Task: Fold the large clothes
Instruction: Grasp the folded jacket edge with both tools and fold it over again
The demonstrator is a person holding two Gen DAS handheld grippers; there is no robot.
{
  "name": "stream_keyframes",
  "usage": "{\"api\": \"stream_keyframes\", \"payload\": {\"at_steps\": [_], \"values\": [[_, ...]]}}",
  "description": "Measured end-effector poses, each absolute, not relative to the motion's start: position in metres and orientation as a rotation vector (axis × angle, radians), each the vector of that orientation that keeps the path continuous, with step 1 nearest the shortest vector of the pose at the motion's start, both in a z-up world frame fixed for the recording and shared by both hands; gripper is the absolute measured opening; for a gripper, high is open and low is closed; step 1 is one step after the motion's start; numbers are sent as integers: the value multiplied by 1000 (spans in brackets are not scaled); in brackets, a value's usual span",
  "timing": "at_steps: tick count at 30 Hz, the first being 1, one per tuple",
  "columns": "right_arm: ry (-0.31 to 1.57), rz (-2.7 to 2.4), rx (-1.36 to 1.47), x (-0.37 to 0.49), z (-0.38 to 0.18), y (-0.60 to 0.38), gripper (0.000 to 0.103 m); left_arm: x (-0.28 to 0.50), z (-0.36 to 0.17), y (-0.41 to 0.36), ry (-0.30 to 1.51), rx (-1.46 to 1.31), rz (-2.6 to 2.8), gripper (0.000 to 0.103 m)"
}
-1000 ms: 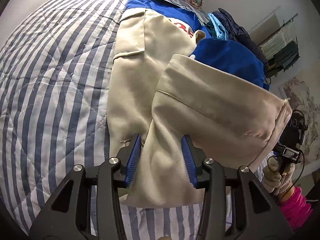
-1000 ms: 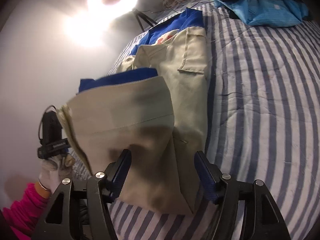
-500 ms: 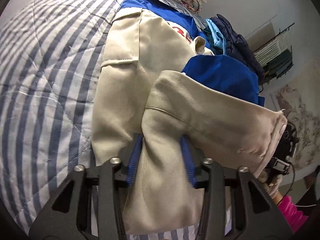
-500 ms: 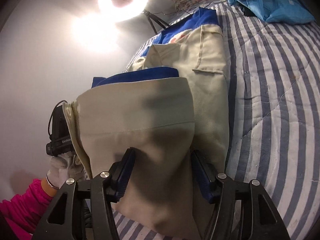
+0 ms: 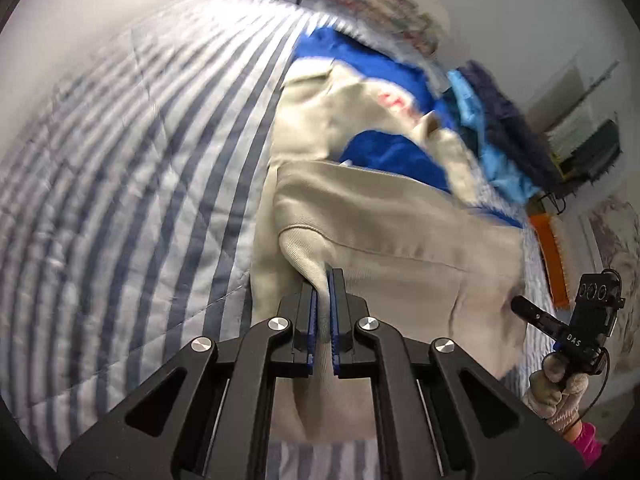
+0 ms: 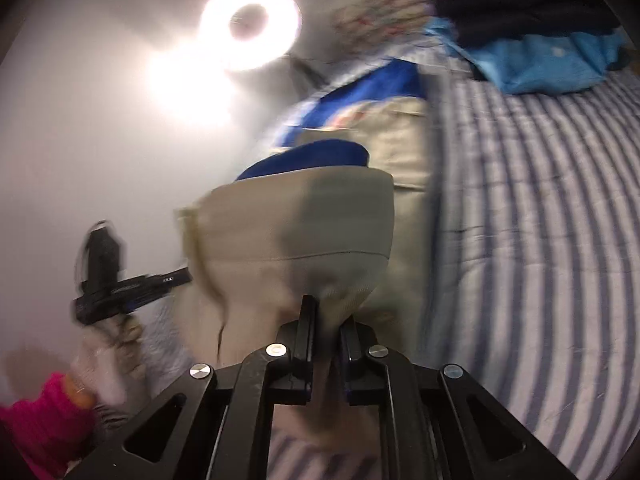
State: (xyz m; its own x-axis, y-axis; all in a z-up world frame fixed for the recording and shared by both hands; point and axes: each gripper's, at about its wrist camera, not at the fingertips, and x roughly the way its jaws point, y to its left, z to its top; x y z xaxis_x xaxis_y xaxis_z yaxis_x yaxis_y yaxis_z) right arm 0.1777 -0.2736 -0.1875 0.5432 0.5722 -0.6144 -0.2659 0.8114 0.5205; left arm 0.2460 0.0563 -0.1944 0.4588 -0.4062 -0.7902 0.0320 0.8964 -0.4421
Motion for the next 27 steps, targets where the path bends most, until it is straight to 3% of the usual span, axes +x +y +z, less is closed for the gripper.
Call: {"api": "stream_keyframes", "payload": {"at_steps": [6,7,9,16,25,27], "values": [[902,444,326,191,-199,-265,9,250,-197,55,1024,-371,-264,12],[900,443,327,190,-199,-267,11,248,-193,57,1018,-369,-262,14],[892,425,329,185,-195,-273,28,245,-182,63,995,-353,-254,15],[764,404,196,149,-156,-265,28,224,-155,80,973,-393,-297,15],[757,440,-59,165,-159,-200,28,238,-162,13,943,-174,-340,16],[751,430,-101,174,-160,-190,33,252,-171,7,952,-144,-320,16]]}}
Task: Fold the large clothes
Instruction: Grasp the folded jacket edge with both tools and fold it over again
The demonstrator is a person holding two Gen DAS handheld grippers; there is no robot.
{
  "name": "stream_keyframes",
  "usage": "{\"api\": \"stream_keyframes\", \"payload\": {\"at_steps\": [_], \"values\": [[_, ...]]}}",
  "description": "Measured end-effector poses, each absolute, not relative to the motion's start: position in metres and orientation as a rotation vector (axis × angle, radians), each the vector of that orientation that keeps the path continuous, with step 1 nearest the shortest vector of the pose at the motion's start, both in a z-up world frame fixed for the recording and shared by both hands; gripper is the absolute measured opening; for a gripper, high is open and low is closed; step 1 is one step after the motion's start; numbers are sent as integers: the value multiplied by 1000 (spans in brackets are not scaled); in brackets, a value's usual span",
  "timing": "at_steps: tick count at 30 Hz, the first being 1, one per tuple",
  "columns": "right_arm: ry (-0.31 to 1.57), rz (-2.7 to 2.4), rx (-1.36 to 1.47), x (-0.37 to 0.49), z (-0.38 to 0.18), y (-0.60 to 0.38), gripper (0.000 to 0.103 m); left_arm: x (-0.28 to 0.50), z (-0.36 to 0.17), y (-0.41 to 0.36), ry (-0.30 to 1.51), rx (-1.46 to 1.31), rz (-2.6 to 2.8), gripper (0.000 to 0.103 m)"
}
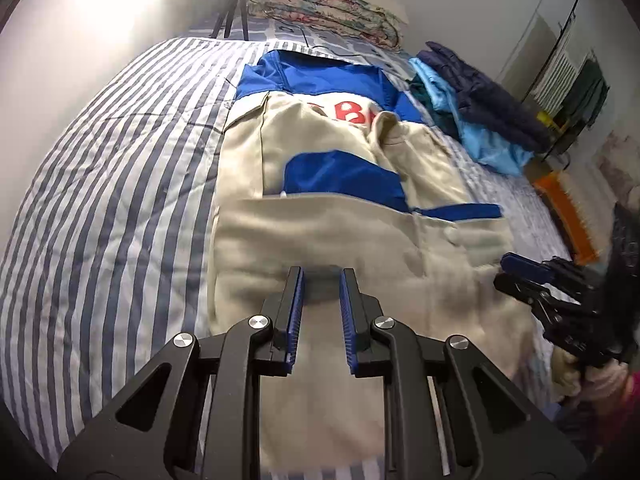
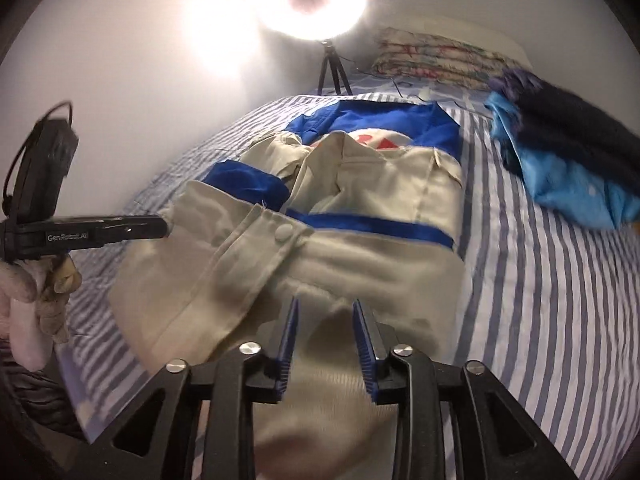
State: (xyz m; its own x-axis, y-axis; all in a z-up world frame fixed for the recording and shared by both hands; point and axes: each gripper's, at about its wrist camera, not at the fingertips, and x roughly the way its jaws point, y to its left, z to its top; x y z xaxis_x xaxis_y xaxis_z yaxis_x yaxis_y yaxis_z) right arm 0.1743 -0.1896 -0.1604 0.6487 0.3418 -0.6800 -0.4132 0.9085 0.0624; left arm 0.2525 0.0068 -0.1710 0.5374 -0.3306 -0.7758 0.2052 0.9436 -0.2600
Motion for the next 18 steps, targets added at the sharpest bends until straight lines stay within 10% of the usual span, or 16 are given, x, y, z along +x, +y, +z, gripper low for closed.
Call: {"api": "stream_keyframes", "payload": {"at_steps": [18], "values": [[941,301,-123,205,-181,-162,45,273,-188,-12,1100,-16,-298,15]]}}
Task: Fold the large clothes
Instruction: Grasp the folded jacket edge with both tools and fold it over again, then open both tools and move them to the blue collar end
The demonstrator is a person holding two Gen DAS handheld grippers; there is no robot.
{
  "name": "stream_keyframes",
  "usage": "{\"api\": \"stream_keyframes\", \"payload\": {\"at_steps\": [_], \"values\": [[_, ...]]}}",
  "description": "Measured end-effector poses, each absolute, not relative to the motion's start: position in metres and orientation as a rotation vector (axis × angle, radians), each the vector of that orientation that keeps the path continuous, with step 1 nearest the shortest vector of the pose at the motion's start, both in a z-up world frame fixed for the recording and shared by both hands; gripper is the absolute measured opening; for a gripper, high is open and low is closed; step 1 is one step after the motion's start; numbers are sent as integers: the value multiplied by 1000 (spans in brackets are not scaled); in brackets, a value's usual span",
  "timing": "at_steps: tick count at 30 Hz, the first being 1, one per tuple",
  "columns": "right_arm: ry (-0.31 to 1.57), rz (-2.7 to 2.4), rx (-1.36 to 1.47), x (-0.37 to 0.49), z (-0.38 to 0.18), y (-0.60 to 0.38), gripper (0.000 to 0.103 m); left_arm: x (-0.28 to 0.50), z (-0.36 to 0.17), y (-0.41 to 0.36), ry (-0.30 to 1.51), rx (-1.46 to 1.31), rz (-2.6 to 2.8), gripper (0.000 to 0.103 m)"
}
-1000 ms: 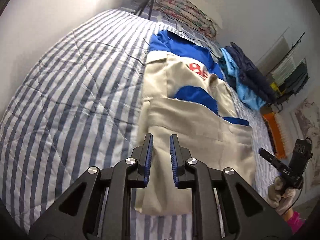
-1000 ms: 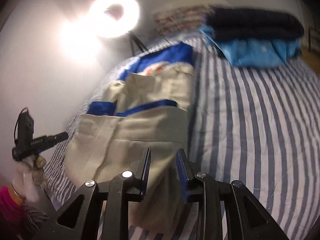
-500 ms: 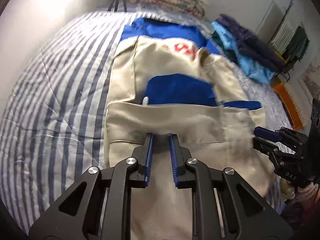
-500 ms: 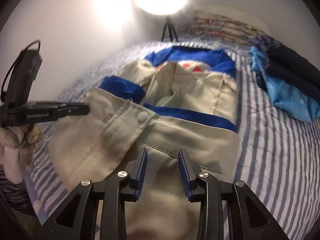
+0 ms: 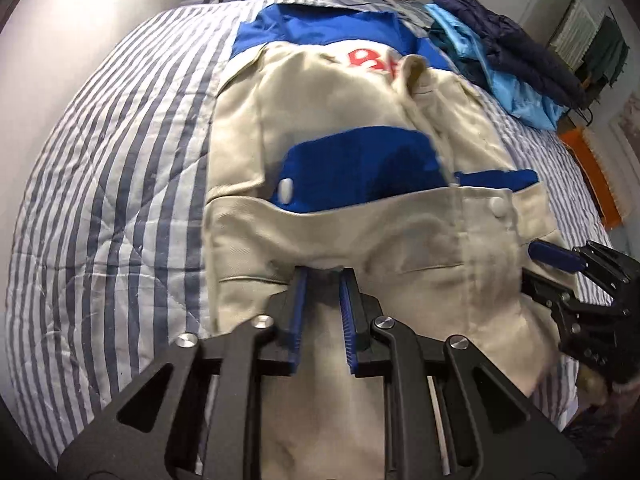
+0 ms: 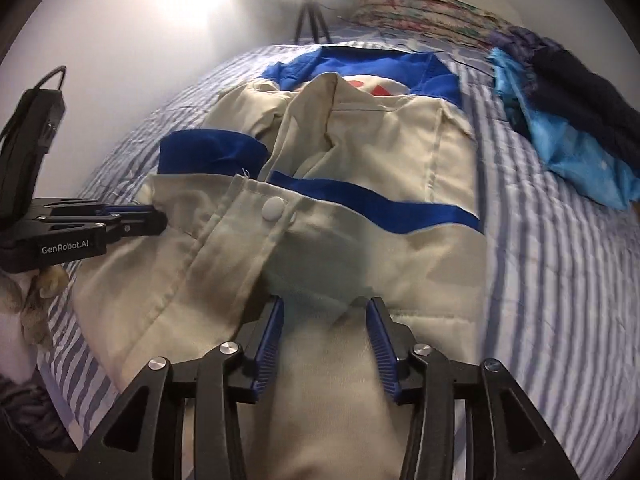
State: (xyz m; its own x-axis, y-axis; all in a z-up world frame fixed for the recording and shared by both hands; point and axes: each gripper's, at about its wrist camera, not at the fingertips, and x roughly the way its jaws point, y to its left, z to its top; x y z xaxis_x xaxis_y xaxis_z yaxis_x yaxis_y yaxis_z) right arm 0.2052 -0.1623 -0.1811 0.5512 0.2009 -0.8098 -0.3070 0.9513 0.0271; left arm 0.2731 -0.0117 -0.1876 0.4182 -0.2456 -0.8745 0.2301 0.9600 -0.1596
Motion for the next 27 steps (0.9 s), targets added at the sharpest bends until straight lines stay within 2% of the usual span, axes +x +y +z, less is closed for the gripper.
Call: {"api": "stream_keyframes", "payload": {"at_steps": [4,6,10,12,15,19,21,23,27], "values": [[894,259,-151,180,-151,-162,45,255,-159,-15,1030,2,-360,16],[853,257,-109,167,-131,-170,48,248,-143,-10,1004,-35,-373,16],[797,241,-37,147,-93,-193,48,244,-108,8,953,-150,-381,25],[786,262,-23,146,-78,-199,53,242,-85,20,906,-183,-376,35],[743,277,-33,149,-46,-209,53,248,-65,34,886,-191,-358,37],[691,293,9,164,-14,-223,55,271,-38,50,875,-198,-350,38],[674,297,6,177,-4,-227,57,288,-26,54,867,-196,-360,46],[666,299,-7,200,2,-228,60,310,-18,54,861,-179,-360,47],[673,296,-3,250,5,-233,60,366,-21,46,883,-162,-370,47]]}}
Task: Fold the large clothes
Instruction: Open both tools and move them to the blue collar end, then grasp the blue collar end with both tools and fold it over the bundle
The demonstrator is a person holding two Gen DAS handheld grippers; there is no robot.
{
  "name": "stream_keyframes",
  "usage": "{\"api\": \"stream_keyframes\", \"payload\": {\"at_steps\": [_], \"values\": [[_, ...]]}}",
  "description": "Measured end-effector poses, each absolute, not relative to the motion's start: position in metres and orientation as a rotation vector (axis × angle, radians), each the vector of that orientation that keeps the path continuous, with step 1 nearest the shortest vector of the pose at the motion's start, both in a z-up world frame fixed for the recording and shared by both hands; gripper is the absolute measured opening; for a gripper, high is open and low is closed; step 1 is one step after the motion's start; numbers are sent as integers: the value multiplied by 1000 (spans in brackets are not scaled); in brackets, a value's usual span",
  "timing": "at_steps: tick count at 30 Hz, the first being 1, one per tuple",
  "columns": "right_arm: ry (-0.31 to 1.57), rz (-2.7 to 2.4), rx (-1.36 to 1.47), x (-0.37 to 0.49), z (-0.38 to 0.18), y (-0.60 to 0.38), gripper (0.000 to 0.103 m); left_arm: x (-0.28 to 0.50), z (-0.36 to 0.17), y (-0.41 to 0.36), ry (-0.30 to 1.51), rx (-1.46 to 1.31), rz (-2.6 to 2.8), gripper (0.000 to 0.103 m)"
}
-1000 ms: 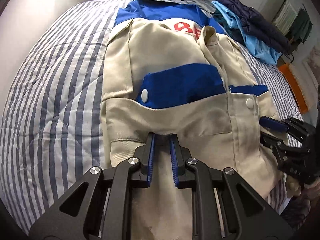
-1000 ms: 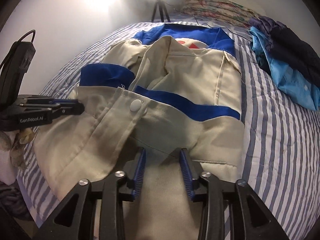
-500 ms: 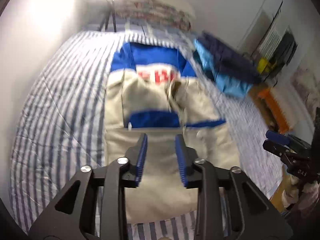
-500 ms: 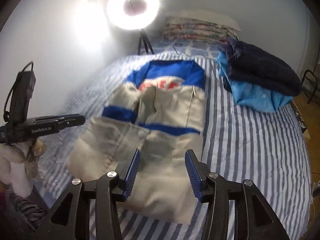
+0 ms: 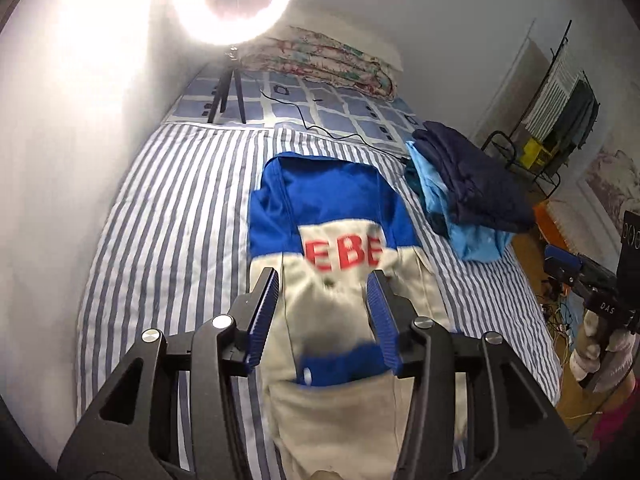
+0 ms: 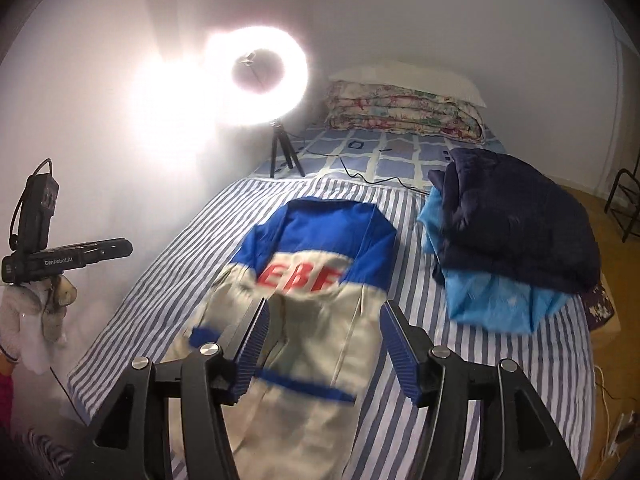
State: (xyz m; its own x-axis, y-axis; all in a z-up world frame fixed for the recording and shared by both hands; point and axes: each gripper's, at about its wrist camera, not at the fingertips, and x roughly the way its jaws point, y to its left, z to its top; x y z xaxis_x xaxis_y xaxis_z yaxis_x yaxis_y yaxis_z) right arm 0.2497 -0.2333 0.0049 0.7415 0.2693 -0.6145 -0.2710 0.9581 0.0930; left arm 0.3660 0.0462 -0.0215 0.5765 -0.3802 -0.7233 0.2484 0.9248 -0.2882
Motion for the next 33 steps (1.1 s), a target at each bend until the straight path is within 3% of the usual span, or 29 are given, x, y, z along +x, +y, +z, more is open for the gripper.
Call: {"api": "stream_keyframes", "payload": {"at_steps": [10,19,31,33], "values": [[744,264,-16,401,-29,-241,60,499,-76,25,945,-154,-379,47],[815,236,-8,525,-88,-237,61,619,-159,21,1025,-192,-336,47],[879,190,-14,612,-141,-227,66,668,-218,9,1113,-257,-324,49],[889,203,-36,615,-145,-222,64,667,-219,4,1096,-231,-318,34]]}}
